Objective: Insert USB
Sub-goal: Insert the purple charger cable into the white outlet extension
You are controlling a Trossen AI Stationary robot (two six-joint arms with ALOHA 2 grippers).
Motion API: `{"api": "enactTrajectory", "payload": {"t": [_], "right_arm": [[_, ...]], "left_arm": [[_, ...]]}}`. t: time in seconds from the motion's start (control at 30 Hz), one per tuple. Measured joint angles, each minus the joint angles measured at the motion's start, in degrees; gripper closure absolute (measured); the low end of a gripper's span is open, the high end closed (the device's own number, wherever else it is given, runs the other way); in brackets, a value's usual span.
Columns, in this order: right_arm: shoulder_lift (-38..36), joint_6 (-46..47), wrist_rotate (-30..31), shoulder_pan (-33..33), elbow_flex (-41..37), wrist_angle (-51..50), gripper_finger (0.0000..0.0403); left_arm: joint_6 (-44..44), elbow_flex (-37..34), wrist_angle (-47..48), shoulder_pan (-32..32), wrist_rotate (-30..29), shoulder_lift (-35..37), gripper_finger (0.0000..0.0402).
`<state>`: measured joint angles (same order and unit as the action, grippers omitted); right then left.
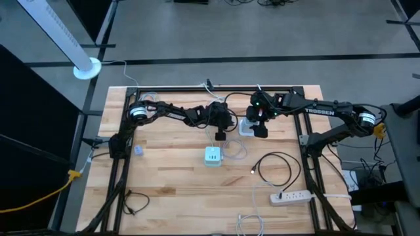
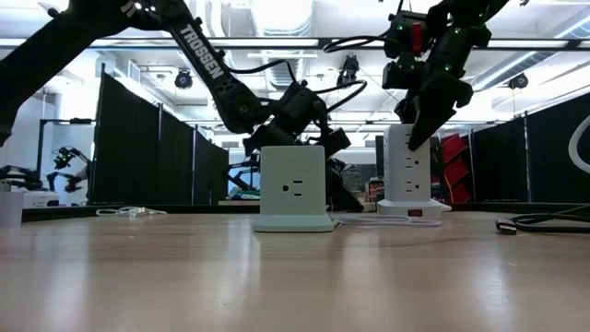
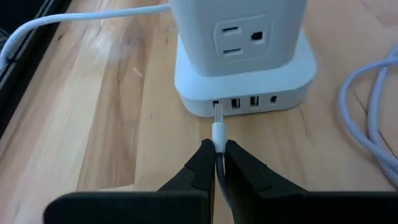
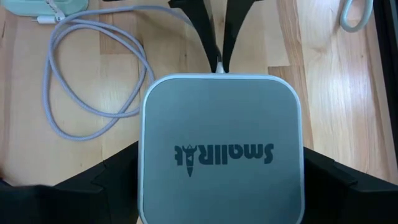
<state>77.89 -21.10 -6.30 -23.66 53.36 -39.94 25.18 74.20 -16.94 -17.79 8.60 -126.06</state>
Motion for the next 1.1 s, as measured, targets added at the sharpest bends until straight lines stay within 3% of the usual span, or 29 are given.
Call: {"api": "enactTrajectory", "payload": {"t": [0.2,0.43,1.1], "right_arm": [[0.00,0.58,-0.03,0.00,-0.04,0.36,0.0109],[-0.34,0.89,-0.12,0.00,0.53,0.62,0.0109],[-0.72,-0.95,-0.60,0.02,0.76,1.98,0.0109]], "left_arm": [[0.32,3.05,3.36,0.05,2.43,-0.36,0.0390],[2.20,8.84,11.67,-0.06,0.86,-3.38,0.0390],[0.69,9.37,8.89,0.16,1.29,-3.58,0.0390]]}}
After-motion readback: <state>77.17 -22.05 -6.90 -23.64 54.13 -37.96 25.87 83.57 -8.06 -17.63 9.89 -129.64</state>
